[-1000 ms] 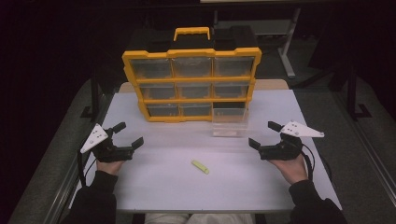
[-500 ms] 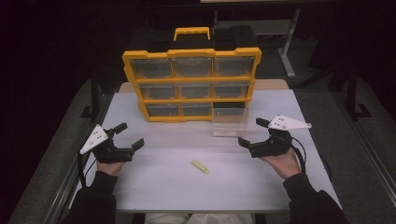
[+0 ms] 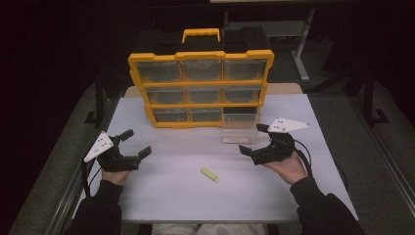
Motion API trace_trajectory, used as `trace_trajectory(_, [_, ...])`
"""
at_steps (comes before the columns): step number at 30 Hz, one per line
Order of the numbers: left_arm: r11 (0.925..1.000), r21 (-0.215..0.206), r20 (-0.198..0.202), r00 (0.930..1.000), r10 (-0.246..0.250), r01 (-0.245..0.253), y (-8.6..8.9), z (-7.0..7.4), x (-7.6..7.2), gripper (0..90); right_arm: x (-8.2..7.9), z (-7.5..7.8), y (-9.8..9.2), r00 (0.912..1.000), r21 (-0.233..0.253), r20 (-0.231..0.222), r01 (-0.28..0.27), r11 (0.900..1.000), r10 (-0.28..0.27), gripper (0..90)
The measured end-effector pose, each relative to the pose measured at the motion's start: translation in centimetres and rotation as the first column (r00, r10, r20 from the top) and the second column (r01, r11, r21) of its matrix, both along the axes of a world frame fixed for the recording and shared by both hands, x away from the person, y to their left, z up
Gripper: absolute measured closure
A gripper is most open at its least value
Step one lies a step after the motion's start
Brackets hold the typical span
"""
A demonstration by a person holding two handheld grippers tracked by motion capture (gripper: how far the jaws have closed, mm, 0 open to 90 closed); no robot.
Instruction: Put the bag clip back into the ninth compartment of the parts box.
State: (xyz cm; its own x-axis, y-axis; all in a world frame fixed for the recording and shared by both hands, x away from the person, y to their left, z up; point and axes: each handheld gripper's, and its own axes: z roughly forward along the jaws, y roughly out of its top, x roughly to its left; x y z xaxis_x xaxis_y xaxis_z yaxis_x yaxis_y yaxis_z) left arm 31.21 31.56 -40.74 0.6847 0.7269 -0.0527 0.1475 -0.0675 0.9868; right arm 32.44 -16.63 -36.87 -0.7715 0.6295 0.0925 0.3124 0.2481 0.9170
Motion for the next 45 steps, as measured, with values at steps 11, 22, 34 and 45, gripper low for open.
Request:
trace_trajectory(11, [1.0, -0.001, 0.0, 1.0, 0.001, -0.001, 0.1, 0.0, 0.0, 1.9, 0.7, 0.3, 2.2, 0.9978, -0.05, -0.03, -0.06, 0.997, 0.059, 0.0])
trace_trajectory(22, [1.0, -0.003, 0.003, 1.0, 0.008, -0.008, 0.1, 0.0, 0.0, 1.9, 1.3, 0.3, 4.4, 0.9883, -0.105, -0.086, -0.135, 0.985, 0.126, 0.0])
trace_trajectory(34, [1.0, -0.001, 0.003, 1.0, 0.007, -0.007, 0.1, 0.0, 0.0, 1.9, 1.9, -0.3, 6.6, 0.9719, -0.177, -0.163, -0.198, 0.964, 0.169, 0.0])
trace_trajectory(45, [1.0, 0.0, 0.003, 1.0, 0.007, -0.007, 0.0, 0.0, 0.0, 1.9, 2.3, -0.6, 8.4, 0.9574, -0.22, -0.209, -0.245, 0.944, 0.199, 0.0])
